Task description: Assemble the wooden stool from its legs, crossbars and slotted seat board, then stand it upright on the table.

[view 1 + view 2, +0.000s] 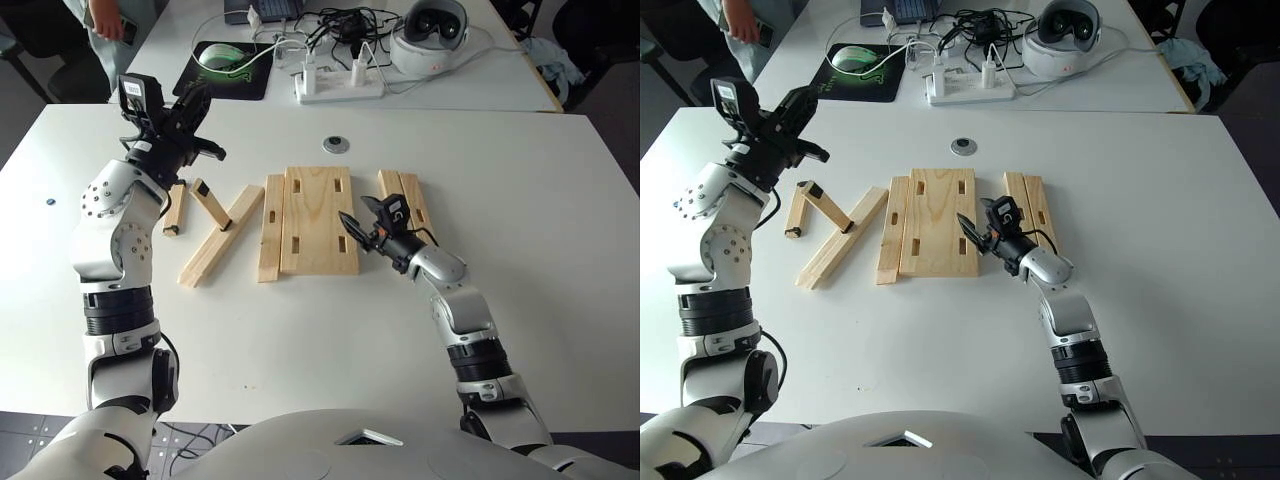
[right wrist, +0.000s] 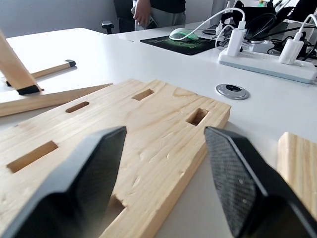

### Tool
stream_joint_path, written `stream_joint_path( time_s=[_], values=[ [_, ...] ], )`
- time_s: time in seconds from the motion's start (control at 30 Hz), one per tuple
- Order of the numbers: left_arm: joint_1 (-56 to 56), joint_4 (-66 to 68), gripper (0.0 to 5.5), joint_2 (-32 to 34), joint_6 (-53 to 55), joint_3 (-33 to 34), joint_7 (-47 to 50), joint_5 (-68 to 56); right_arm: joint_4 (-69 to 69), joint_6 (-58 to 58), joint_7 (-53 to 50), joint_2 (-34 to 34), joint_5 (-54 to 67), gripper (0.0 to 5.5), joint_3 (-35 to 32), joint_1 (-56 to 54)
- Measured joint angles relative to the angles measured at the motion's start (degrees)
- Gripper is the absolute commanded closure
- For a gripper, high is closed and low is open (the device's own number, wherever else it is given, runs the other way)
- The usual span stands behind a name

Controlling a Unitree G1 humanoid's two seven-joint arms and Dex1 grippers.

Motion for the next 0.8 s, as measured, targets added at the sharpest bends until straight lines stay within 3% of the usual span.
stream_joint_path(
  time_s=[0.37,0.8],
  values=[
    [0.42,0.1,5.49,0.0,0.9,-0.46,0.07,0.07,-0.57,0.05,0.2,0.31,-0.4,2.58,0.05,0.32],
    [2.49,9.0,5.49,0.66,-2.78,-4.3,-2.17,3.42,-4.98,2.96,1.09,-0.07,-0.37,2.58,1.99,0.74]
  ],
)
